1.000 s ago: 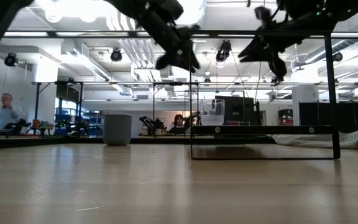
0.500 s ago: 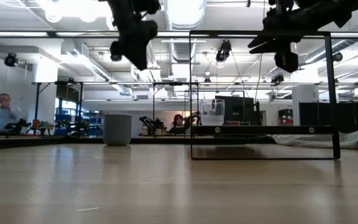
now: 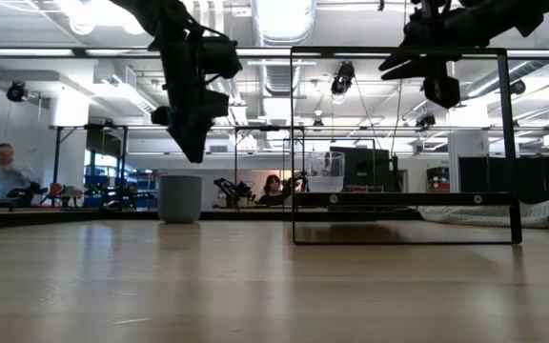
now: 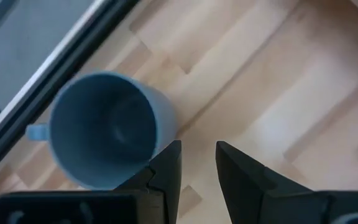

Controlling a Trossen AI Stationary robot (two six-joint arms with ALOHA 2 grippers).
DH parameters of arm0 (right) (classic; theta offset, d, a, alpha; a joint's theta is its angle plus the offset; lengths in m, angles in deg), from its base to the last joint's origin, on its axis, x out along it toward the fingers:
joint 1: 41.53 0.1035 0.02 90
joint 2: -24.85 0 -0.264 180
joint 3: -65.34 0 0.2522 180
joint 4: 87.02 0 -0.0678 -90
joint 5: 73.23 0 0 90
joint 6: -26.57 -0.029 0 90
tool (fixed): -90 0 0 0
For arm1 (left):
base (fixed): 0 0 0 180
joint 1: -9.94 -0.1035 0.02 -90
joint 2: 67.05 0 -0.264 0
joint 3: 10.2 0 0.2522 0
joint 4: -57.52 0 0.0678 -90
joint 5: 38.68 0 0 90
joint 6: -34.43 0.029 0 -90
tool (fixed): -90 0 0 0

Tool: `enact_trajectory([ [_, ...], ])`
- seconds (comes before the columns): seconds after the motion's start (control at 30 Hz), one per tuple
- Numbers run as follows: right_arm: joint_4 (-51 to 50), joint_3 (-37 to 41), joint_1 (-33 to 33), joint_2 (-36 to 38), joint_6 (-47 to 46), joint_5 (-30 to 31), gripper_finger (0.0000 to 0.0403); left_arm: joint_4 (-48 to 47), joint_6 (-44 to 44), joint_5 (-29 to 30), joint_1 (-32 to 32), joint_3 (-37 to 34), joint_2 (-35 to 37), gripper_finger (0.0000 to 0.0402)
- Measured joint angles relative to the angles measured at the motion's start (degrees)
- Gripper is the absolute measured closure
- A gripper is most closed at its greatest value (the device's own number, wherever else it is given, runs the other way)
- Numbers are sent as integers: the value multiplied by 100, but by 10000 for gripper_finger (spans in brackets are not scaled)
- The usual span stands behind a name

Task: Stack small to large cups/mugs on shelf
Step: Put the light blue mug on the shelf

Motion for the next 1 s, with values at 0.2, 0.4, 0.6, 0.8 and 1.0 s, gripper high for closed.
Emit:
enact_trajectory([
  [0.2,2,0,53,3,0,13,349,34,96,-8,-291,-4,0,316],
  [0.4,-1,0,53,3,0,13,349,36,145,-462,-607,-17,0,316],
  [0.6,-2,0,61,3,0,13,349,39,373,-699,-750,-15,-2,316],
  [0.8,-2,0,61,3,0,13,349,44,492,-809,-797,-26,-7,316],
  [1.0,-2,0,61,3,0,13,349,39,629,-966,-817,-26,-9,316],
])
